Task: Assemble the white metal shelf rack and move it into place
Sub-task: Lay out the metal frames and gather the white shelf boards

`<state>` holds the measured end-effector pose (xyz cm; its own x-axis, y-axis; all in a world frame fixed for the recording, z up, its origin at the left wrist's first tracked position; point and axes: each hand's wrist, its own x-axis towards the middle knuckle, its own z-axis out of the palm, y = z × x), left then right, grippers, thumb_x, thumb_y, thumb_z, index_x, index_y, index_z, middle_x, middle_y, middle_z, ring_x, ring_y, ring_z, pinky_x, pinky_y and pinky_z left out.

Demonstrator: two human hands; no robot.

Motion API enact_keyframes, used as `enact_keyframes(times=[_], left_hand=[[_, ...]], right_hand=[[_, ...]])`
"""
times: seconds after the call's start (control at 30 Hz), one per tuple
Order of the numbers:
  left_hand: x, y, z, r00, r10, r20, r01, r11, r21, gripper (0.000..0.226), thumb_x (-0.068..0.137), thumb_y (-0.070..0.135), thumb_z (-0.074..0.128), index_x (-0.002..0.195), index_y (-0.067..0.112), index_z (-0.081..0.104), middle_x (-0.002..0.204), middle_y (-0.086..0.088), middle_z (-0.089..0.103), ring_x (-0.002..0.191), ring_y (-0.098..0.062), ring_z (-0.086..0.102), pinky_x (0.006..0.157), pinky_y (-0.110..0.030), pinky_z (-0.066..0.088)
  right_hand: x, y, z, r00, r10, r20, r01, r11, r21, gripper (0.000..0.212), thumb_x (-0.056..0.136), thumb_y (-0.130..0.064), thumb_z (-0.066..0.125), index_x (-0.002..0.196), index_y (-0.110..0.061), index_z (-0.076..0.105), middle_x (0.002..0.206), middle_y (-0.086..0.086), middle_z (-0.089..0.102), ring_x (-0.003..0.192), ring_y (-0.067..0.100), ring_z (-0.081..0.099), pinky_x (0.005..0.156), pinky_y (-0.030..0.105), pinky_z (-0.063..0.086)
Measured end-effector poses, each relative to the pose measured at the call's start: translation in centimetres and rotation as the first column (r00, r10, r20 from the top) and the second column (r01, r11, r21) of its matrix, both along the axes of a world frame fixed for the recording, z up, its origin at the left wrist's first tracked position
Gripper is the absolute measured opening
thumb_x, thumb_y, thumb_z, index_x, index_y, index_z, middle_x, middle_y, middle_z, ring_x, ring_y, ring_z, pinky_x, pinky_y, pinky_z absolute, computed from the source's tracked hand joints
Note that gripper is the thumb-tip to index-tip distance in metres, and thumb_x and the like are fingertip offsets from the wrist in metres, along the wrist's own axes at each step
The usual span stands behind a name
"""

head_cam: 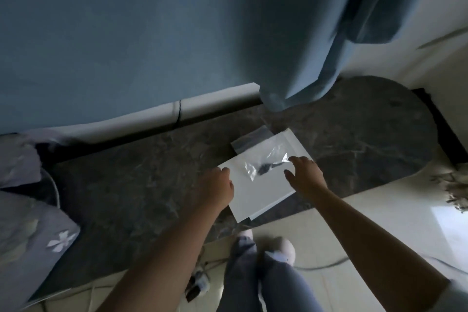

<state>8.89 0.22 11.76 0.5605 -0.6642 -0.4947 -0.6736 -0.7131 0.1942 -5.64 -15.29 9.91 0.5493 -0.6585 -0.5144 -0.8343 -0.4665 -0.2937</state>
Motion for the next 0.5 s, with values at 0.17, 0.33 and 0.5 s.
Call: enact_keyframes(times=[0.17, 0.33, 0.5], left_hand=[[1.5, -2.6, -7.8, 0.995, 0.012, -0.099, -0.012, 1.000, 0.002, 0.035, 0.096, 0.026, 0.042, 0.127, 0.010, 0.048, 0.123, -0.010, 0.057, 0.116, -0.025, 0.052, 0.093, -0.033, 0.042], [0.6, -2.6, -12.5, 0.985, -0.085, -0.153, 0.079, 0.996, -0.042, 0.038, 0.097, 0.026, 0.041, 0.130, 0.009, 0.041, 0.123, -0.012, 0.054, 0.117, -0.026, 0.049, 0.094, -0.034, 0.043], [0.1, -3.5, -14.5, 0.870, 0.284, -0.402, -0.391, 0.896, -0.213, 0.066, 0.092, 0.025, 0.054, 0.146, 0.008, 0.019, 0.145, -0.014, 0.036, 0.131, -0.025, 0.038, 0.105, -0.031, 0.034]], right_hand=[[3.5, -1.7, -8.4, 0.981, -0.192, 0.001, 0.191, 0.979, 0.070, 0.062, 0.092, -0.036, 0.051, 0.145, -0.021, 0.022, 0.153, 0.008, 0.020, 0.138, 0.031, 0.024, 0.109, 0.047, 0.029], [3.8, -2.1, -13.1, 0.968, -0.253, -0.011, 0.252, 0.963, 0.095, 0.066, 0.090, -0.032, 0.056, 0.145, -0.030, 0.020, 0.151, 0.002, 0.023, 0.134, 0.031, 0.028, 0.107, 0.048, 0.030], [2.3, 1.3, -15.1, 0.985, -0.165, 0.048, 0.167, 0.986, -0.028, 0.028, 0.087, -0.007, 0.055, 0.111, -0.014, 0.066, 0.117, 0.007, 0.061, 0.112, 0.025, 0.047, 0.094, 0.033, 0.036]])
